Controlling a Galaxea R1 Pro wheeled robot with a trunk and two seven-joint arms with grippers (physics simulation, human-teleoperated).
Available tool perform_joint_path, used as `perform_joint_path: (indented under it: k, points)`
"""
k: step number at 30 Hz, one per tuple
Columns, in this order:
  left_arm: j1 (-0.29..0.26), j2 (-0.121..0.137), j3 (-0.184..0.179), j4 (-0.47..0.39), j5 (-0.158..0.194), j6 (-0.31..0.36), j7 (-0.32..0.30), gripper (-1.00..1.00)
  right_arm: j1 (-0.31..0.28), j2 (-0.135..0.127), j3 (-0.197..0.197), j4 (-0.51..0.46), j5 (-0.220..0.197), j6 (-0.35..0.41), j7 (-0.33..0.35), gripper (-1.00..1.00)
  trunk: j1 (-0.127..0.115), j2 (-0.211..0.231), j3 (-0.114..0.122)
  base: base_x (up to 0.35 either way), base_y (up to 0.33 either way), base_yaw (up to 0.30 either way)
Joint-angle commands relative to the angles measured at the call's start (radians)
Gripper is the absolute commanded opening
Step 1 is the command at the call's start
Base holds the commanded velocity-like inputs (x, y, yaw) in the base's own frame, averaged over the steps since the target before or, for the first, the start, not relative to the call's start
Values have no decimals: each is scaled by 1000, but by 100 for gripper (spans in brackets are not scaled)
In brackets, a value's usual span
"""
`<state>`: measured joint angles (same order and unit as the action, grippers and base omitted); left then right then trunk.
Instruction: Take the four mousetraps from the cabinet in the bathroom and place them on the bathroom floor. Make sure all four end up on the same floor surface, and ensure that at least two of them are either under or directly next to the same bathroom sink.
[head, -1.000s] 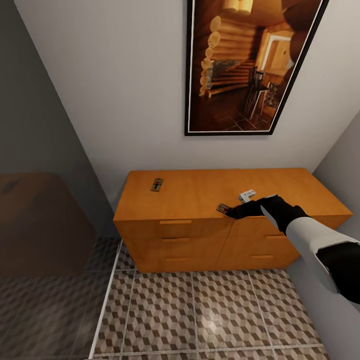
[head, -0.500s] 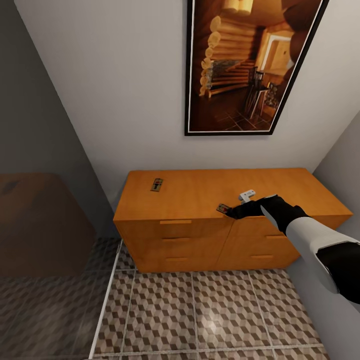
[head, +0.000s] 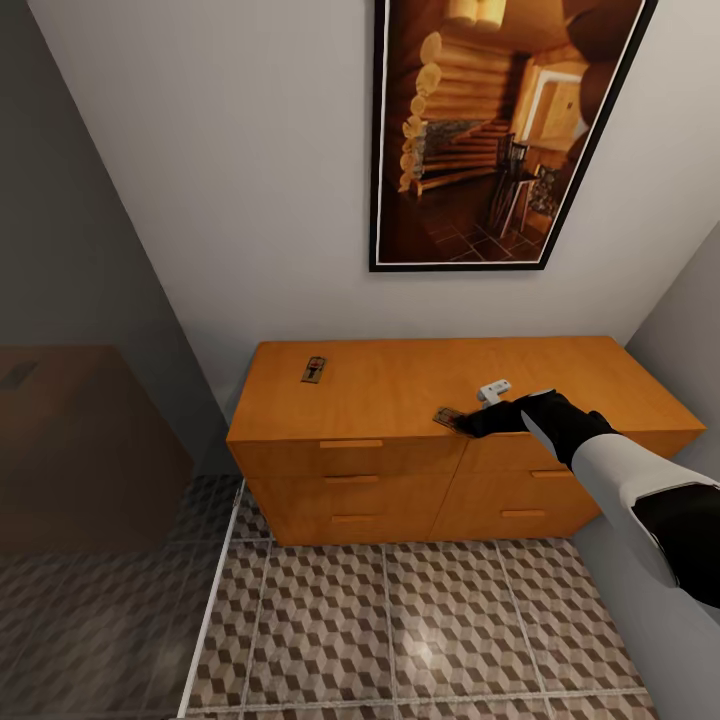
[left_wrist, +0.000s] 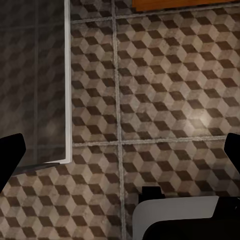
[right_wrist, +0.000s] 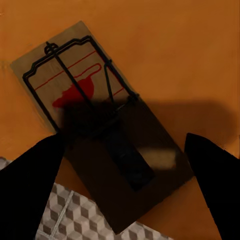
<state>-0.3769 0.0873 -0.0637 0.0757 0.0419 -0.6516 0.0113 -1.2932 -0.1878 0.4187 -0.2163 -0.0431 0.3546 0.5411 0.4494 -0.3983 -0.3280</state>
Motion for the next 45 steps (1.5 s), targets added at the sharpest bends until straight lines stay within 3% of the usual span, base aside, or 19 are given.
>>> perform_joint_path:
  k: [1,24,29,45]
  points:
    - [-2,0,-7,4,4,-6,1,100,0,-1,5,-2,-3,7,2,-100,1,-2,-2,0,0,0]
    - [-2,-1,-7,5,4,-6,1,100,0,1,1,-8,-3,7,0,-100,1,-2,-2,0,0,0]
    - [-2,-1,-7,5,4,-6,1,100,0,-12,0,-86,-3,20,-2,-100,1,-2,-2,0,0,0]
    - [-2,-1,-7,5,4,-6,1,100,0,-50,-3,-424,0,292,-4,-100,1,-2,-2,0,0,0]
